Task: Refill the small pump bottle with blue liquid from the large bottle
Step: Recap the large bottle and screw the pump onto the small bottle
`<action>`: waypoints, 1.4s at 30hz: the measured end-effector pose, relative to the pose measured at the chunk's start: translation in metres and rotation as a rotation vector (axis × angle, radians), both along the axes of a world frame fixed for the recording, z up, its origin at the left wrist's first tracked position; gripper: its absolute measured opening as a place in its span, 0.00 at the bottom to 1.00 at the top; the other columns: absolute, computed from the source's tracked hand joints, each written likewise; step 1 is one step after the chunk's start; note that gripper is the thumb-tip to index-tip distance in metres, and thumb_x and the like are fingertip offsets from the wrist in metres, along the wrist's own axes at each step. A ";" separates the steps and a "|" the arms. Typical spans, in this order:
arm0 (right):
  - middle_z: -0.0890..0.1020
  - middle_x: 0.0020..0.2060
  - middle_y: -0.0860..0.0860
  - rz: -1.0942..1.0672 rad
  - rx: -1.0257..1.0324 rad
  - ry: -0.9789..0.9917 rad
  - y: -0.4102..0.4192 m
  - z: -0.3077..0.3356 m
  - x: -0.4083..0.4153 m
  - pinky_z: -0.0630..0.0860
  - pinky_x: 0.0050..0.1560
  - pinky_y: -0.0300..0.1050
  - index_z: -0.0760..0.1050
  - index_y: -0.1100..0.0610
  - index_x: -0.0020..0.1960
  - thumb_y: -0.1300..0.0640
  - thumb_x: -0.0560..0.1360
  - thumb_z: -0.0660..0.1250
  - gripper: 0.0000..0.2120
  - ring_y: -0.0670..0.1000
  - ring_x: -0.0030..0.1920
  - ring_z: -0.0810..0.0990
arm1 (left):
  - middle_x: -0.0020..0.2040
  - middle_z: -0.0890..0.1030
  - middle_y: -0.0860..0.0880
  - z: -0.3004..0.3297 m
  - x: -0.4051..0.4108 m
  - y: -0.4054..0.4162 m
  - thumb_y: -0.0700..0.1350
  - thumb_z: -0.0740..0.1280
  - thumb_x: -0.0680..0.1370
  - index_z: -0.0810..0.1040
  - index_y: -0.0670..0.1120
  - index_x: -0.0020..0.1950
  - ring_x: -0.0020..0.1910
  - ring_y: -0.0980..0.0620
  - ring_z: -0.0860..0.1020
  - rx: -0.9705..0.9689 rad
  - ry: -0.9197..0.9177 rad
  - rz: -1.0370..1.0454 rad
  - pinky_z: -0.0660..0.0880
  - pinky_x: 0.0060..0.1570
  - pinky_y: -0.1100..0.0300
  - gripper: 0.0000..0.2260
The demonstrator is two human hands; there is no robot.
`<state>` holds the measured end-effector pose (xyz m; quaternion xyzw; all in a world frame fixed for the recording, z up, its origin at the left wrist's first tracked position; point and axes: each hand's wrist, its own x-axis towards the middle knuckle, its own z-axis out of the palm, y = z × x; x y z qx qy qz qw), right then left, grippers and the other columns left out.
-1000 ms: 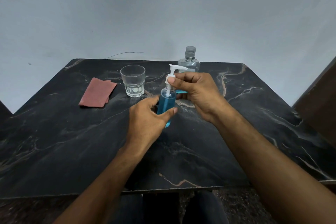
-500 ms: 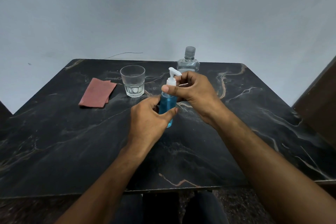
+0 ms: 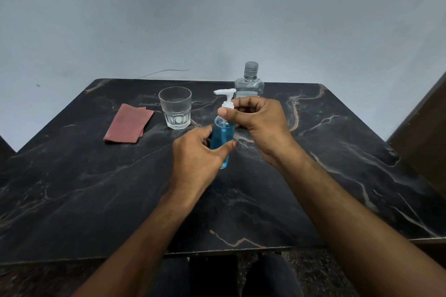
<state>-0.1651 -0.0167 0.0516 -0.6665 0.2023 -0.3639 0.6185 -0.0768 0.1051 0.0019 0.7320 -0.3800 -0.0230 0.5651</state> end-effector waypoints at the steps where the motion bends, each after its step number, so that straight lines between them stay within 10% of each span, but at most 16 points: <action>1: 0.87 0.42 0.56 0.008 0.000 0.012 0.001 0.000 0.001 0.80 0.39 0.38 0.83 0.63 0.49 0.61 0.67 0.81 0.14 0.49 0.41 0.86 | 0.34 0.84 0.58 0.000 -0.001 0.000 0.55 0.80 0.70 0.84 0.55 0.44 0.34 0.63 0.82 -0.004 0.003 -0.007 0.77 0.32 0.69 0.09; 42: 0.85 0.43 0.56 -0.010 -0.074 0.108 0.003 0.000 0.003 0.77 0.37 0.35 0.82 0.59 0.50 0.50 0.67 0.81 0.17 0.45 0.40 0.83 | 0.29 0.78 0.58 -0.005 -0.001 -0.003 0.58 0.80 0.68 0.84 0.54 0.40 0.27 0.62 0.75 -0.062 -0.069 0.026 0.69 0.29 0.71 0.12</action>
